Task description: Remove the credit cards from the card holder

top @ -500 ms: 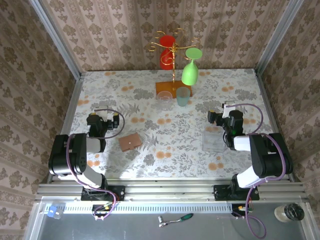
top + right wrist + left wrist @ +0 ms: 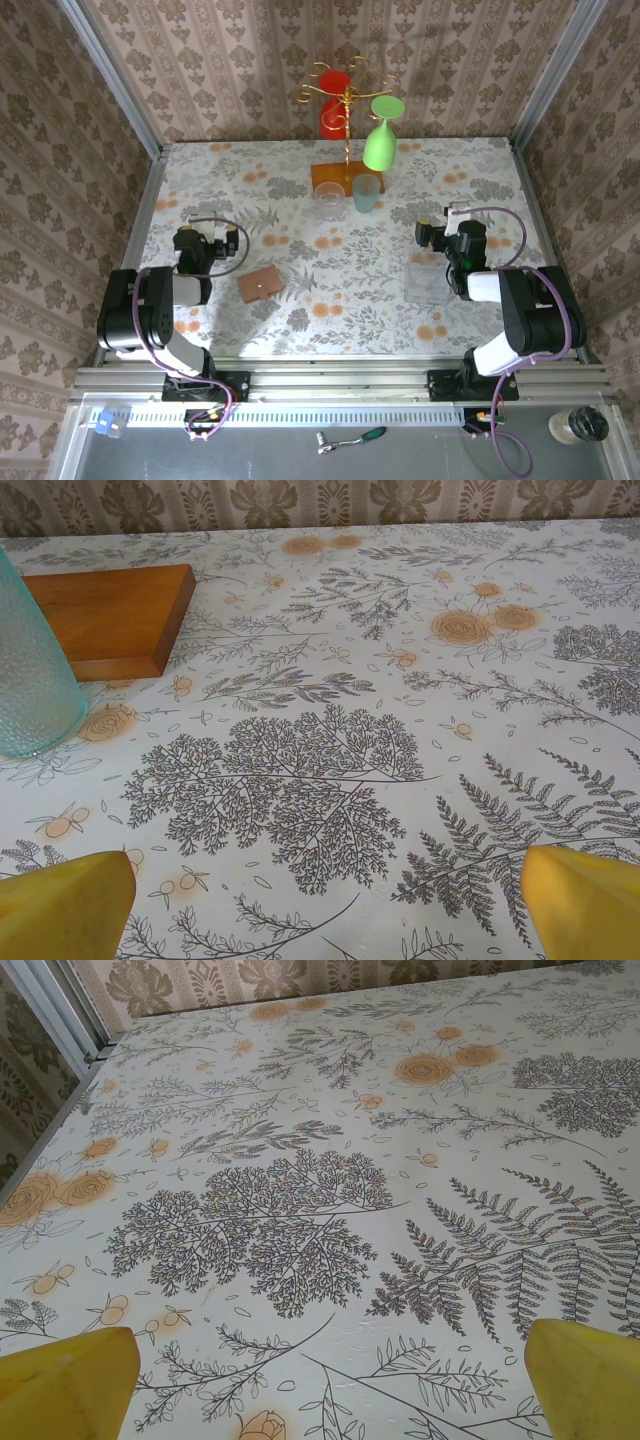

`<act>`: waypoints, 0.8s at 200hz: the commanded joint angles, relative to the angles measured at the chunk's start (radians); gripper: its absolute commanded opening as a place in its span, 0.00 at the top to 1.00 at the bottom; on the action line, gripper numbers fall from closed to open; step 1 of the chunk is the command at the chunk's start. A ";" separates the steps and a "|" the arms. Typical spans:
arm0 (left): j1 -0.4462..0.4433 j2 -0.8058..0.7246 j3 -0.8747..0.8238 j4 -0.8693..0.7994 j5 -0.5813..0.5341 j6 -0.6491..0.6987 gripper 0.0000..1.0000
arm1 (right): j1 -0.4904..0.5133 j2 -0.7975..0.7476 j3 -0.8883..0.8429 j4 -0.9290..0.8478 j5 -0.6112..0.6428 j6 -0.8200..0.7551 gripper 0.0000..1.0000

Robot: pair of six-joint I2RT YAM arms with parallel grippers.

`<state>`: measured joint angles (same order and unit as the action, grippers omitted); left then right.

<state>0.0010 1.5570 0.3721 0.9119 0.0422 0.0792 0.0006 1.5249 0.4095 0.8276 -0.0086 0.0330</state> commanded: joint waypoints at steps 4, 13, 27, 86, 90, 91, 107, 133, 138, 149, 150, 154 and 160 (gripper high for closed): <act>0.003 0.000 0.022 0.001 0.016 -0.016 0.00 | -0.002 0.004 0.001 0.018 -0.010 -0.002 0.00; 0.002 -0.001 0.022 0.001 0.017 -0.016 0.00 | -0.002 0.004 0.002 0.018 -0.008 -0.002 0.00; 0.003 0.000 0.024 -0.001 0.016 -0.016 0.00 | -0.002 0.004 0.001 0.017 -0.009 -0.003 0.00; -0.033 -0.035 0.025 -0.028 -0.039 0.012 0.00 | -0.001 -0.063 0.055 -0.133 0.018 0.004 0.00; -0.039 -0.043 0.026 -0.033 -0.050 0.019 0.00 | -0.001 -0.073 0.065 -0.161 0.021 0.005 0.00; -0.041 -0.045 0.026 -0.034 -0.051 0.020 0.00 | -0.001 -0.075 0.068 -0.167 0.021 0.005 0.00; -0.053 -0.080 0.025 -0.062 -0.093 0.021 0.00 | -0.001 -0.106 0.083 -0.212 0.023 0.004 0.00; -0.080 -0.153 0.049 -0.167 -0.149 0.031 0.00 | -0.001 -0.166 0.108 -0.301 0.039 0.015 0.00; -0.088 -0.171 0.060 -0.200 -0.155 0.035 0.00 | -0.001 -0.180 0.115 -0.331 0.043 0.019 0.00; -0.106 -0.211 0.087 -0.282 -0.175 0.042 0.00 | -0.001 -0.209 0.135 -0.397 0.055 0.036 0.00; -0.107 -0.214 0.089 -0.286 -0.178 0.041 0.00 | -0.001 -0.213 0.136 -0.403 0.055 0.037 0.00; -0.116 -0.229 0.102 -0.319 -0.192 0.037 0.00 | -0.001 -0.224 0.144 -0.423 0.060 0.044 0.00; -0.124 -0.253 0.118 -0.374 -0.197 0.025 0.00 | -0.001 -0.243 0.154 -0.467 0.063 0.052 0.00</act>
<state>-0.0902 1.3907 0.4168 0.7258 -0.0868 0.0914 0.0006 1.3525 0.5106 0.5335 0.0082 0.0433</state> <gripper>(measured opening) 0.999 0.999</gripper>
